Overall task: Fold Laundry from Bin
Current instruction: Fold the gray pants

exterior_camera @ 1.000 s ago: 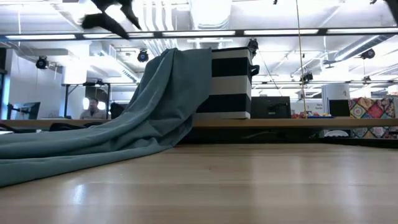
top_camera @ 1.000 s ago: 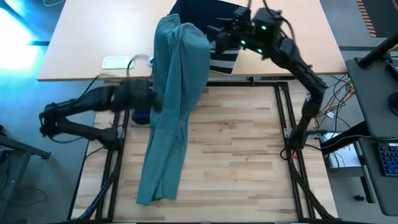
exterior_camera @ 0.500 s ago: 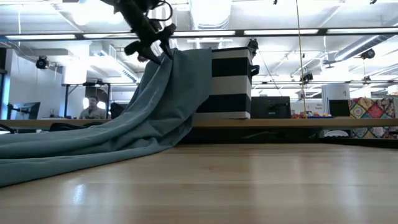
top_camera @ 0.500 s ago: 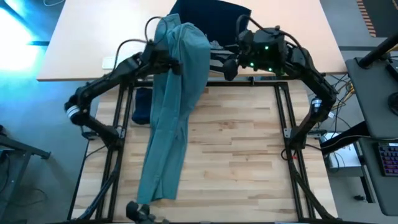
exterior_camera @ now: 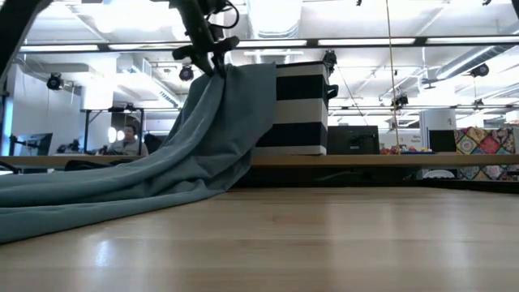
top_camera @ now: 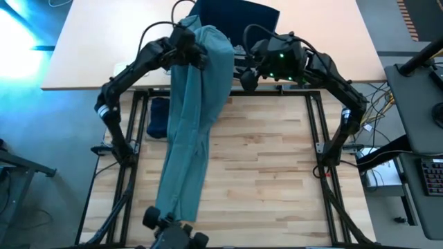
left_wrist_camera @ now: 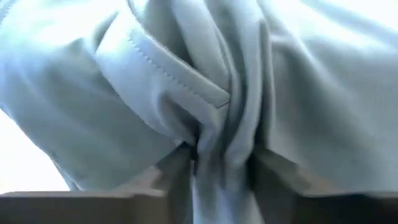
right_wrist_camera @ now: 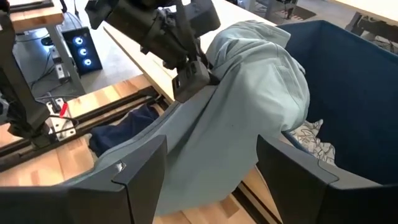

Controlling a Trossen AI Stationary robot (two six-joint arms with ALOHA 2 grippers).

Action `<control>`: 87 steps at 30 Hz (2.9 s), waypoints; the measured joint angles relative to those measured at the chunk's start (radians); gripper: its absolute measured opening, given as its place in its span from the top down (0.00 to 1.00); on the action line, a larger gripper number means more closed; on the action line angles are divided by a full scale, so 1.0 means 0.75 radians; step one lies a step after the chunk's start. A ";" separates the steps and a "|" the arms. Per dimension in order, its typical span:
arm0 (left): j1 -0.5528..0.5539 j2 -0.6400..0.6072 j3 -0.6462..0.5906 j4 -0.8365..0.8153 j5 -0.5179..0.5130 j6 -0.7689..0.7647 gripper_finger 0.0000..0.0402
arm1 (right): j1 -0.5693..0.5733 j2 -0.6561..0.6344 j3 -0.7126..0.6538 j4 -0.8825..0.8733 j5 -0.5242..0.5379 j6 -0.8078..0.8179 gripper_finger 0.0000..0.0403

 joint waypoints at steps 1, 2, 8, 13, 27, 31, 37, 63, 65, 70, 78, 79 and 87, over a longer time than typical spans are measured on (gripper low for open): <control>-0.001 0.018 0.034 -0.030 0.001 0.009 0.74 | 0.000 0.001 0.000 -0.001 0.000 -0.006 0.40; -0.001 0.032 0.071 -0.061 0.002 0.017 0.83 | 0.000 0.001 0.000 -0.001 0.000 -0.014 0.40; 0.007 0.031 0.301 -0.176 0.016 0.046 0.97 | 0.000 0.001 0.000 -0.005 -0.001 -0.033 0.39; 0.093 0.024 0.464 -0.206 0.017 0.119 0.99 | 0.000 0.001 0.000 -0.023 -0.012 -0.032 0.40; 0.398 0.126 0.411 -0.229 0.392 0.270 0.85 | 0.000 0.003 -0.068 -0.030 -0.011 0.053 0.33; 0.404 0.116 0.412 -0.307 0.417 0.329 0.68 | 0.000 0.003 -0.160 -0.029 -0.012 0.052 0.31; 0.376 -0.028 0.401 -0.561 0.474 0.357 0.47 | 0.001 0.003 -0.371 0.017 -0.049 0.063 0.32; -1.139 -1.144 -1.440 -0.023 0.019 -0.945 0.41 | 0.349 0.221 -1.044 0.989 -0.111 0.606 0.36; -1.206 -1.080 -1.519 -0.031 -0.032 -1.124 0.41 | 0.379 0.226 -1.033 0.990 -0.077 0.690 0.36; -1.226 -0.923 -1.655 0.010 -0.049 -1.322 0.43 | 0.440 0.217 -1.029 0.981 -0.025 0.901 0.36; -1.225 -0.727 -1.793 0.286 -0.032 -1.326 0.43 | 0.544 0.205 -1.028 0.975 -0.010 1.132 0.36; -1.225 -0.709 -1.796 0.310 -0.032 -1.333 0.43 | 0.555 0.205 -1.028 0.974 -0.009 1.136 0.36; -1.224 -0.579 -1.761 0.313 -0.032 -1.344 0.48 | 0.586 0.205 -1.028 0.967 -0.009 1.048 0.36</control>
